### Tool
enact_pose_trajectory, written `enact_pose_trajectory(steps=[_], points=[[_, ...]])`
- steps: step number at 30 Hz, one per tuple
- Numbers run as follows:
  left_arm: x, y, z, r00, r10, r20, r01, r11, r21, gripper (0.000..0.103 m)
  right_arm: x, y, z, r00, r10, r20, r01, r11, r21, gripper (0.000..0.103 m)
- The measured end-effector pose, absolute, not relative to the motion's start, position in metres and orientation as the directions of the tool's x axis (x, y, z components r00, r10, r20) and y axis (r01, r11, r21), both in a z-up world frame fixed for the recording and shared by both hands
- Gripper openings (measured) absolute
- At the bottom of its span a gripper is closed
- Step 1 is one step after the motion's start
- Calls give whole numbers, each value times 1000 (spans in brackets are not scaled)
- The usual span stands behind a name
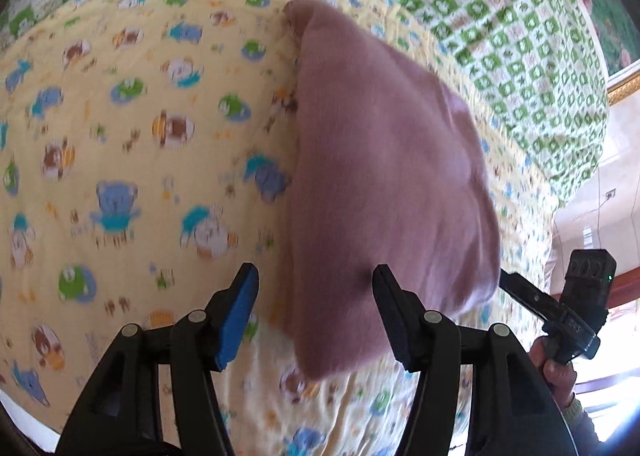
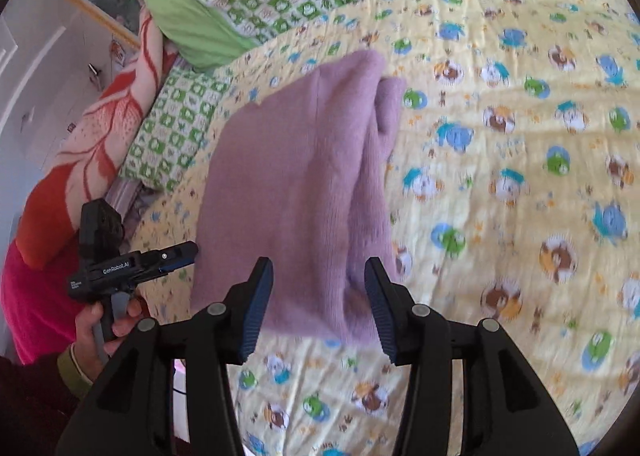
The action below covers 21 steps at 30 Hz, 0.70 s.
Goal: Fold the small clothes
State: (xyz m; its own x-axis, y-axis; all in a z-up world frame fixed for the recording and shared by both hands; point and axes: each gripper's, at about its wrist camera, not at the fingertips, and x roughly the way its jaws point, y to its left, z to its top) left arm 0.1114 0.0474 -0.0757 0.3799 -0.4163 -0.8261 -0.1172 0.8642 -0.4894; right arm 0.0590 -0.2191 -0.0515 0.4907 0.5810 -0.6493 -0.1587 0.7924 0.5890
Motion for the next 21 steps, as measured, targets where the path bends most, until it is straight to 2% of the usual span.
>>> enact_pose_trajectory(steps=[4, 6, 8, 10, 14, 21], points=[[103, 44, -88, 349, -410, -843, -108, 876, -471, 60, 58, -220, -64, 491, 566, -662, -132, 799, 586, 48], [101, 43, -94, 334, -396, -855, -105, 886, -452, 60, 60, -218, -68, 478, 552, -683, -132, 814, 565, 41], [100, 42, -96, 329, -390, -860, -106, 890, -444, 60, 65, -215, -76, 443, 556, -703, -127, 815, 565, 9], [100, 41, -97, 330, -388, -861, -108, 890, -443, 60, 64, -214, -75, 437, 557, -706, -133, 816, 562, 4], [100, 32, -96, 325, -370, -870, -91, 904, -419, 60, 52, -234, -53, 515, 559, -650, -113, 796, 594, 3], [102, 22, -105, 316, -361, -877, -86, 910, -406, 61, 54, -235, -96, 469, 452, -759, -39, 869, 493, 3]])
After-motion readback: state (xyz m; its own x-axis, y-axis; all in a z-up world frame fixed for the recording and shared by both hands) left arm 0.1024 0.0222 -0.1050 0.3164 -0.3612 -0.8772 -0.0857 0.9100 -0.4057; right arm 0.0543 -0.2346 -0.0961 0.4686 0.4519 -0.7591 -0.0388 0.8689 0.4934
